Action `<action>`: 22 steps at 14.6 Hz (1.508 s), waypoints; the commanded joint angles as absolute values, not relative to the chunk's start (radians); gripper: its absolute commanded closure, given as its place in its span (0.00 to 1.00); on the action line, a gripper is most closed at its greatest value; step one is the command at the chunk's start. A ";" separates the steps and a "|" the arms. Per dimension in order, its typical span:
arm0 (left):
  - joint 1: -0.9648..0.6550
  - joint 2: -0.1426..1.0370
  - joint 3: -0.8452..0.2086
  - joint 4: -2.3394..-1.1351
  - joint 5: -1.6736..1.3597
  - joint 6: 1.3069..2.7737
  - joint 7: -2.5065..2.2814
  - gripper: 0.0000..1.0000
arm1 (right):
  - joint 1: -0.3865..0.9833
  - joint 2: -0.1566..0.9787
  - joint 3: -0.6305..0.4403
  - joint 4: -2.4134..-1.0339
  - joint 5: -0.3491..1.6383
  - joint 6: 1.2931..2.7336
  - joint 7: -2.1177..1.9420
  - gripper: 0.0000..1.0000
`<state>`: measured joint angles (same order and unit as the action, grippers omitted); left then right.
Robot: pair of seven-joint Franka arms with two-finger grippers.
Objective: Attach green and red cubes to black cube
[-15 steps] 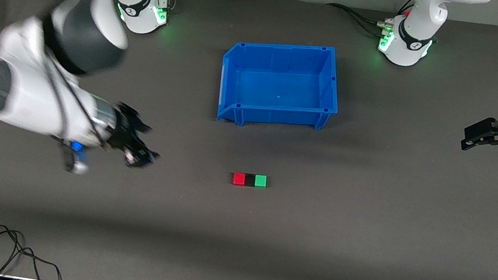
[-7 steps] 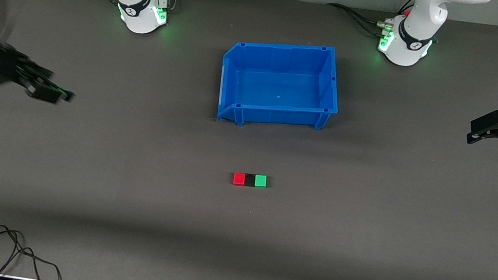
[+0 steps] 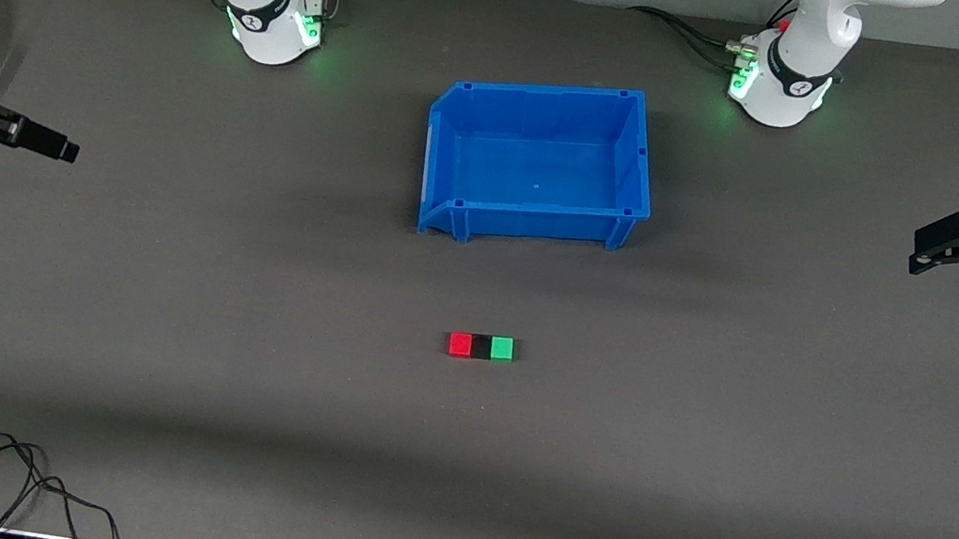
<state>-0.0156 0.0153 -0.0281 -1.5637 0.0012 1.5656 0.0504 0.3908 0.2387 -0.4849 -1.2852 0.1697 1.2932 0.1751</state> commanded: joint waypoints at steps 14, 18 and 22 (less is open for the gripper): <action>-0.012 0.038 -0.020 -1.539 0.008 1.551 0.066 0.00 | 0.370 0.087 -0.407 -1.522 0.044 1.526 -0.014 0.18; -0.012 0.038 -0.020 -1.539 0.008 1.549 0.066 0.00 | 0.177 0.052 -0.207 -1.555 0.012 1.555 -0.012 0.18; -0.014 0.038 -0.020 -1.539 0.008 1.549 0.066 0.00 | 0.118 -0.023 -0.140 -1.673 0.012 1.647 -0.012 0.18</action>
<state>-0.0132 0.0296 -0.0212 -1.5623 0.0031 1.5648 0.0511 0.1352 0.0510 -0.1674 -1.5810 0.0366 1.5993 0.0019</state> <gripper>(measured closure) 0.000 0.172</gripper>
